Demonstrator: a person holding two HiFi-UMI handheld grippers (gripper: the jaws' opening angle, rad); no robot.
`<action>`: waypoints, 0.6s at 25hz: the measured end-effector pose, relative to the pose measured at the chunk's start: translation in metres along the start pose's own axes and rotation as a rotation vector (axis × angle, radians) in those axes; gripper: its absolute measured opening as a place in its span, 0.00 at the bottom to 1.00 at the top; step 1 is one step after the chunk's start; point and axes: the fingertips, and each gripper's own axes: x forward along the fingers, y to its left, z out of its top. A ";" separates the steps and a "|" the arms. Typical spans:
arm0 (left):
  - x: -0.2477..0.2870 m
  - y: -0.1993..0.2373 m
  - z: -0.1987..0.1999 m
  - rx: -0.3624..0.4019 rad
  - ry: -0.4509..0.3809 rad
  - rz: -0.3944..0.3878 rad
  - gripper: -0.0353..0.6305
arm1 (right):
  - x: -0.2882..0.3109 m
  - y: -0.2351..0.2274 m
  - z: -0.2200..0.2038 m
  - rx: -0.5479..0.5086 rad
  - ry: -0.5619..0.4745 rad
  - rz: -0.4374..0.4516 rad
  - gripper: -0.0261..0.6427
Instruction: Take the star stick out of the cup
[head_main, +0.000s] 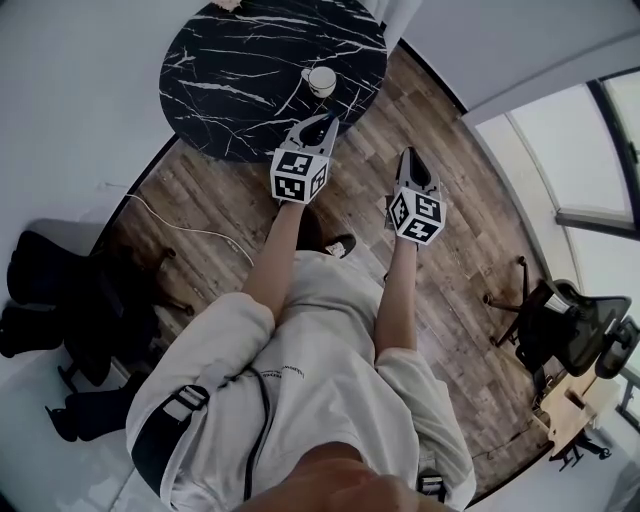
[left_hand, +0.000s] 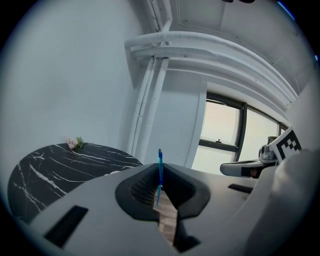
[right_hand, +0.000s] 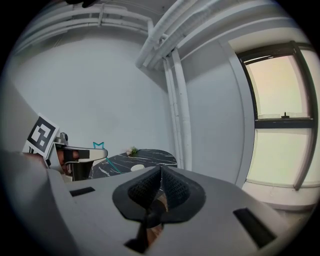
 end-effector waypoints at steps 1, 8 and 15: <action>-0.002 -0.003 -0.001 0.001 -0.004 0.004 0.10 | -0.004 -0.002 -0.001 0.002 -0.002 0.001 0.09; -0.014 -0.016 0.001 0.021 -0.021 0.016 0.10 | -0.020 -0.004 -0.010 0.021 0.036 0.048 0.09; -0.010 -0.031 0.010 0.039 -0.033 -0.009 0.10 | -0.025 -0.013 -0.002 0.035 0.011 0.035 0.09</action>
